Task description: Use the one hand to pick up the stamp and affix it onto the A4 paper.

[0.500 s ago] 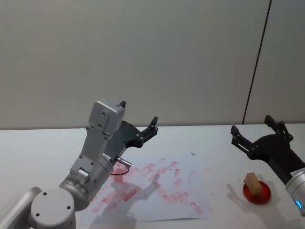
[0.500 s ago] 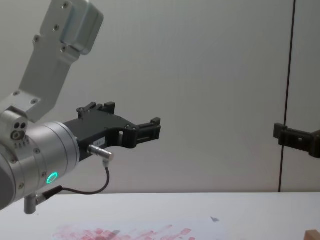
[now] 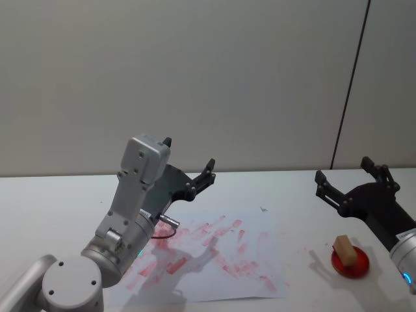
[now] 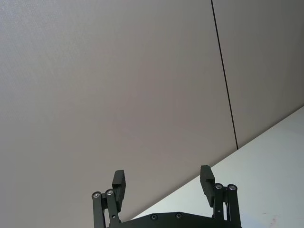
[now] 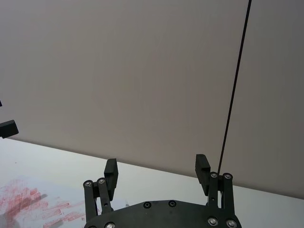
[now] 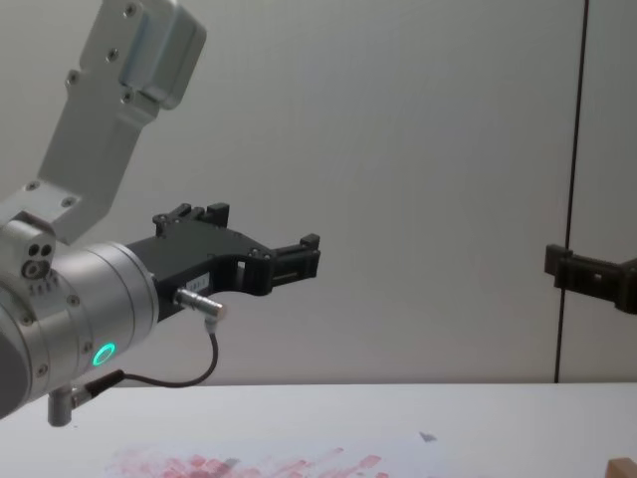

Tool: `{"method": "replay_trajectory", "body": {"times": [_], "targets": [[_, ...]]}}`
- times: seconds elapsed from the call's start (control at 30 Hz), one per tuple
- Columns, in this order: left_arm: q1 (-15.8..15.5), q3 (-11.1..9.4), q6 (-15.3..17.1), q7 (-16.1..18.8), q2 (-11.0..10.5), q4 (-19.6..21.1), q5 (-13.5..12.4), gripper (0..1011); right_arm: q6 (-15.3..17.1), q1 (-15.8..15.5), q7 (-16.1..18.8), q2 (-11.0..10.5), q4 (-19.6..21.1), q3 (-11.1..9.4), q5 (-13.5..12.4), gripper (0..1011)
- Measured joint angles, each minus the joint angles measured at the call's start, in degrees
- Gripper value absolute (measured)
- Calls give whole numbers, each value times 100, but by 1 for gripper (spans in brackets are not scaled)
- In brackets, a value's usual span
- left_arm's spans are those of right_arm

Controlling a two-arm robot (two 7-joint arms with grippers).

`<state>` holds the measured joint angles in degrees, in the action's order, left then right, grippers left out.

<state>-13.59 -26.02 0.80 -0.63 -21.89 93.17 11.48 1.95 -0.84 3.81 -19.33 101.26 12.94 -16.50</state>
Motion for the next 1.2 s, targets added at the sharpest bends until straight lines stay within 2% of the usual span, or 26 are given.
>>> {"method": "replay_trajectory", "body": {"times": [0.8,1.13,1.2], "targets": [[0,0,0,0,0,0,0,1001,1,-9,10,-15,-4,-12,-3,1001],[0,0,0,0,0,0,0,1001,74,-240,33,-212,154,-131,-255,1001],[0,0,0,0,0,0,0,1001,136,-372,24,-302,233,-178,-359,1001]]}}
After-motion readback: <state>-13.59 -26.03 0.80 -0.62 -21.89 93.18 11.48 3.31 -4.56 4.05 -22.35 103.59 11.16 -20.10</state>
